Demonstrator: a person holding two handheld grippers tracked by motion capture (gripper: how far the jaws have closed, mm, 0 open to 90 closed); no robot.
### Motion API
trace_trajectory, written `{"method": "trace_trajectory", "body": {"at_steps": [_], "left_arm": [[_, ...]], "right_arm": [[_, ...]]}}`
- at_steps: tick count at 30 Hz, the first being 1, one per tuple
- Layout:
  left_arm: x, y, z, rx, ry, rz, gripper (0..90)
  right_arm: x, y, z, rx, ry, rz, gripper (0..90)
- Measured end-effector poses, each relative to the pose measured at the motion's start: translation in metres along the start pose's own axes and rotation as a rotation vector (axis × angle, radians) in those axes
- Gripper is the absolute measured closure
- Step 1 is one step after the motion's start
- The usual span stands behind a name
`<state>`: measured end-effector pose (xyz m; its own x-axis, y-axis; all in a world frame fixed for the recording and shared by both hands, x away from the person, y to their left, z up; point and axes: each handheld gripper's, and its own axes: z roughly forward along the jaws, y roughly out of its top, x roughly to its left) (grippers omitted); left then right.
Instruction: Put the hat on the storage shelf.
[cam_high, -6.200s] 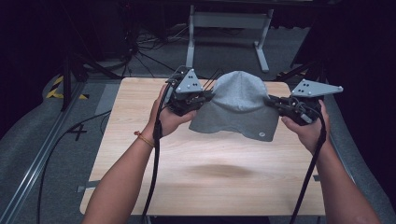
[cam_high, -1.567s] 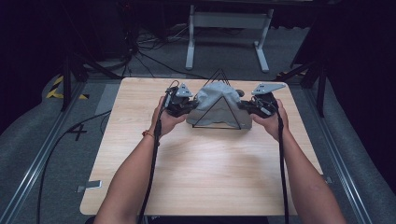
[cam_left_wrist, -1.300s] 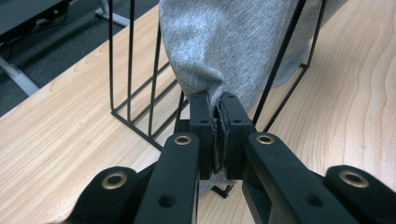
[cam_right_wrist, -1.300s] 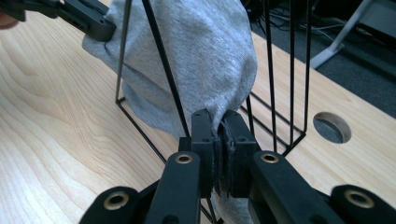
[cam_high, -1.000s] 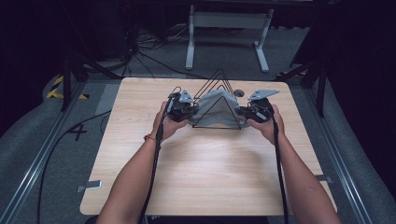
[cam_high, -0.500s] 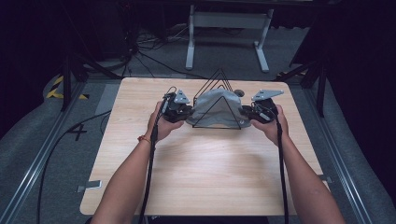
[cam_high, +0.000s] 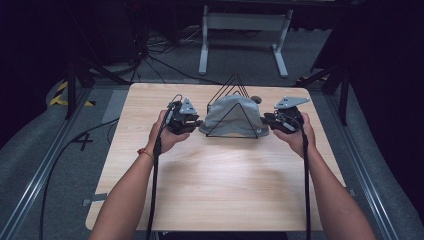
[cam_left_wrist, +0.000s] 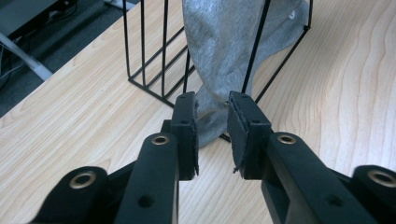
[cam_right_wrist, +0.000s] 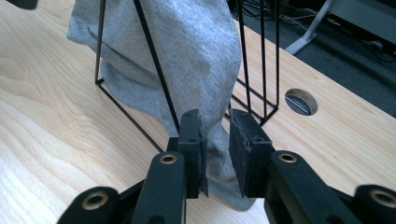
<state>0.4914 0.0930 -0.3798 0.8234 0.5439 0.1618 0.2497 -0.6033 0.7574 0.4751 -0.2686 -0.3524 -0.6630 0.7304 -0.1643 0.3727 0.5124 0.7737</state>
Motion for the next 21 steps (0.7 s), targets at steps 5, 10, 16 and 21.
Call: {"method": "trace_trajectory", "body": {"at_steps": [5,10,16,21], "left_arm": [[-0.003,-0.002,-0.009,0.006,0.005,0.019,70.5],[-0.008,-0.006,-0.018,0.013,0.007,0.030,67.1],[-0.013,-0.015,-0.029,0.019,0.013,0.040,63.0],[-0.017,-0.025,-0.037,0.043,0.023,0.044,57.0]], "right_arm": [[0.002,-0.002,-0.009,0.000,-0.004,-0.014,73.9],[0.003,-0.005,-0.018,-0.002,-0.010,-0.023,72.1],[0.005,-0.010,-0.027,0.001,-0.025,-0.029,66.7],[0.004,-0.017,-0.034,0.007,-0.038,-0.022,58.0]]}}
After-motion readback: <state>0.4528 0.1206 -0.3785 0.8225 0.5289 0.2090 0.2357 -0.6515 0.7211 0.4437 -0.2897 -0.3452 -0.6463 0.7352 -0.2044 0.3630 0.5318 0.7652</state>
